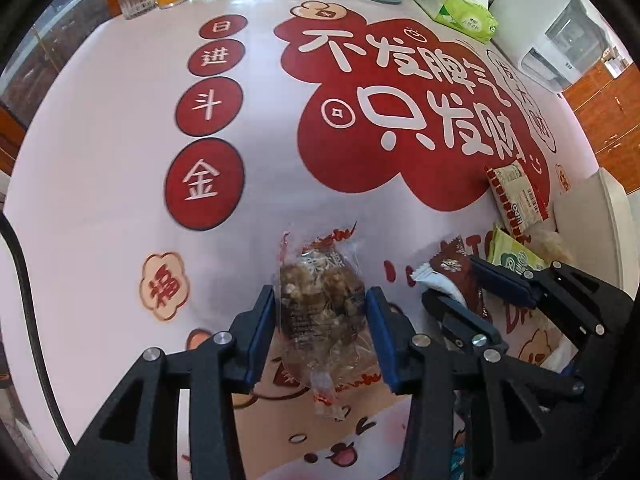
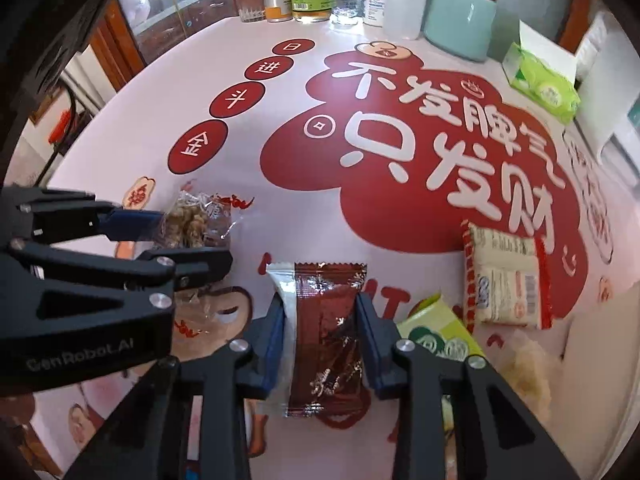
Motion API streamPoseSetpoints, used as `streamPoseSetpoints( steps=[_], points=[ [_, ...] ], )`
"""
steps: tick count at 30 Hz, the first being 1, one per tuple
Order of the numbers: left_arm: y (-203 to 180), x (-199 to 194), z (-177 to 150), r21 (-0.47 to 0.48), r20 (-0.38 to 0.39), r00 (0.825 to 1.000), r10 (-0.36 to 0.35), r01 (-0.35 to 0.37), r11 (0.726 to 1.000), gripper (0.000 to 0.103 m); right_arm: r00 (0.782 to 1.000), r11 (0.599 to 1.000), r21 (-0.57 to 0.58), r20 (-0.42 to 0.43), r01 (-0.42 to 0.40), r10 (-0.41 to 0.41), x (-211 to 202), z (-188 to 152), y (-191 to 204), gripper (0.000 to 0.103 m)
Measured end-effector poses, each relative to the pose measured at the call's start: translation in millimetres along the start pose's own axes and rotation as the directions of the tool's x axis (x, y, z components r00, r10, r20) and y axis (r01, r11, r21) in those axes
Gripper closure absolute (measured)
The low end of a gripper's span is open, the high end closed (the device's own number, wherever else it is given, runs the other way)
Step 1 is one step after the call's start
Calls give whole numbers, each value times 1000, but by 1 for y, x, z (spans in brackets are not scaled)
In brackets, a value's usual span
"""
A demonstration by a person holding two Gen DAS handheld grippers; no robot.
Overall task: Organize snacks
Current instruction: 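Grasp a clear nut bag with the left gripper while the right gripper grasps the dark red bag, then carry the nut bag and dark red bag into the white tray and release both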
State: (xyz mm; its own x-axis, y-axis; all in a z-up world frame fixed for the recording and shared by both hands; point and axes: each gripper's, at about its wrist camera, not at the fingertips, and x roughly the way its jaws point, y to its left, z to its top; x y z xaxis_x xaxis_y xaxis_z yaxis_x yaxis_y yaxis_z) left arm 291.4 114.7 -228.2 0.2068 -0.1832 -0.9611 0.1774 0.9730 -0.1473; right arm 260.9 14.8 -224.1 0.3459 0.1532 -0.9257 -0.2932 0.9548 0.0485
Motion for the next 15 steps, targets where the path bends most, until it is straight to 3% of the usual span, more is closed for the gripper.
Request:
streamPoseSetpoints(
  steps=[8, 15],
  points=[
    [-6, -55, -22, 49, 81, 995, 65, -69, 996, 60, 995, 994, 77, 67, -80, 75, -39, -13, 3, 71],
    [-22, -117, -56, 70, 151, 987, 59, -70, 995, 60, 977, 981, 123, 167, -153, 131, -100, -38, -1, 71]
  ],
)
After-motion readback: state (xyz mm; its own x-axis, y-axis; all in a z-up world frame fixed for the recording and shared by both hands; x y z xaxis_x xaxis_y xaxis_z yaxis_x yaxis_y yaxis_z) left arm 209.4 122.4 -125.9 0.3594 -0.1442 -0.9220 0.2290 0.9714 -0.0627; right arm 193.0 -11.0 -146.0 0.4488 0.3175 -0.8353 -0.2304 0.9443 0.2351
